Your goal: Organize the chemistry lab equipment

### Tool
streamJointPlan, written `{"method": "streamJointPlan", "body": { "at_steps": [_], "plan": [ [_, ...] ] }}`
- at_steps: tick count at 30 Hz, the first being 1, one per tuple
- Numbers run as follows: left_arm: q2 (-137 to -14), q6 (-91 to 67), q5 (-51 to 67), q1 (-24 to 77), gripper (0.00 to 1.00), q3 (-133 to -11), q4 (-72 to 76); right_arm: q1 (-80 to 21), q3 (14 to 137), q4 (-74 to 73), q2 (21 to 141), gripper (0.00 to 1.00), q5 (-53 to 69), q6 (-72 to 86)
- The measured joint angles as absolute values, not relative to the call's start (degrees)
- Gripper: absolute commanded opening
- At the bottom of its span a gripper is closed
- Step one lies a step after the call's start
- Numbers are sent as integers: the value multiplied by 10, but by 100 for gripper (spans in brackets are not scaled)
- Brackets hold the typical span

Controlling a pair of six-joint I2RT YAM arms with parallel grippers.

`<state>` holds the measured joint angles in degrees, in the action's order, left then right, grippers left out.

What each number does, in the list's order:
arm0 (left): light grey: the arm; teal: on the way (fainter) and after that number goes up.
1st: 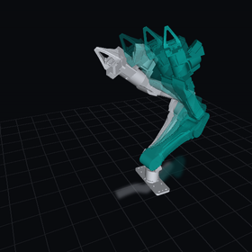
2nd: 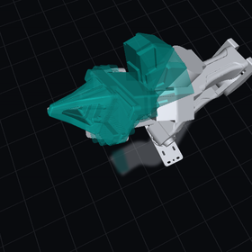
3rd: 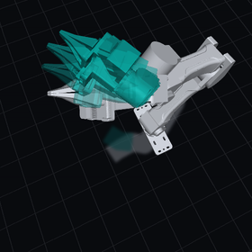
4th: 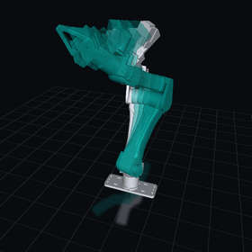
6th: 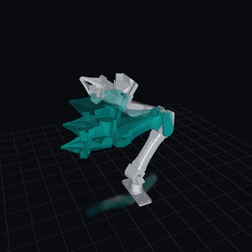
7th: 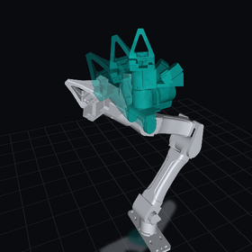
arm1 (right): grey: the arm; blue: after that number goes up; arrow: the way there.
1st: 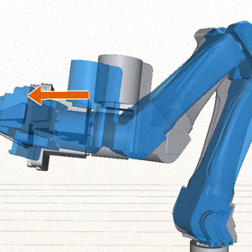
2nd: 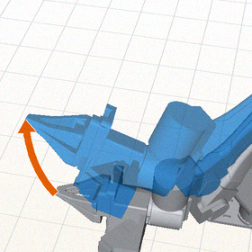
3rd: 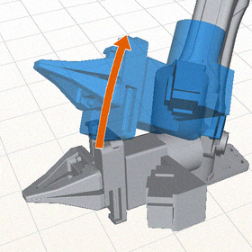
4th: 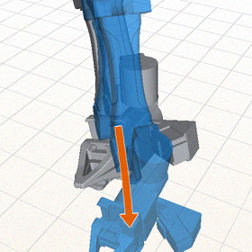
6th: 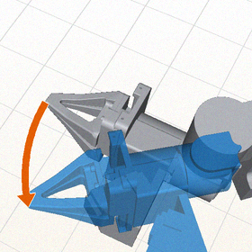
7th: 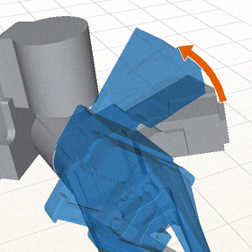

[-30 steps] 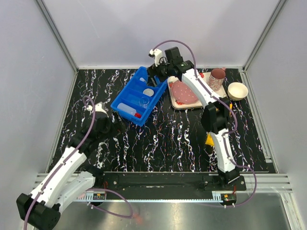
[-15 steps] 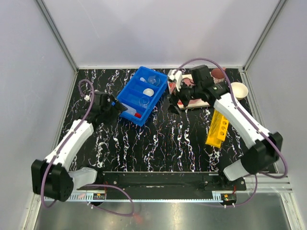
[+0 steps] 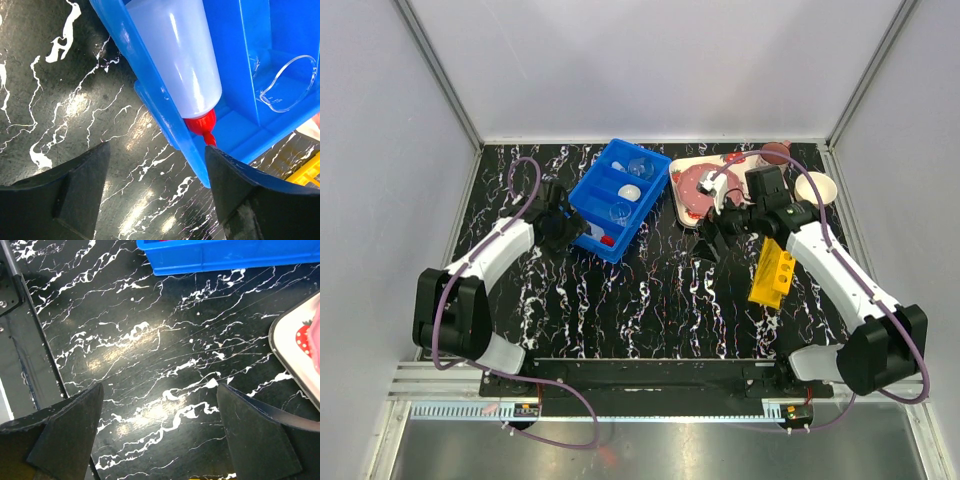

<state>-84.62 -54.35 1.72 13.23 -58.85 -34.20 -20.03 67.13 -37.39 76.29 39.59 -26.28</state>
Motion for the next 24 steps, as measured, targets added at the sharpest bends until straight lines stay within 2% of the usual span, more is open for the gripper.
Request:
{"method": "streamJointPlan", "body": {
  "at_steps": [6,13,14,17,23,24],
  "plan": [
    [-870,-524,15,132,74,-603,-347,-183,630,-345,738,100,436,-246],
    [-884,-509,13,132,66,-611,-350,-168,602,-321,707,100,466,-232],
    [-886,-507,13,132,62,-613,-350,-168,602,-318,705,100,469,-231],
    [-894,-501,13,132,58,-620,-351,-168,602,-311,704,100,477,-227],
    [-901,-490,12,133,41,-623,-338,-163,595,-310,696,100,482,-225],
    [-901,-488,10,133,41,-623,-338,-163,594,-310,694,100,482,-225]
  ]
}}
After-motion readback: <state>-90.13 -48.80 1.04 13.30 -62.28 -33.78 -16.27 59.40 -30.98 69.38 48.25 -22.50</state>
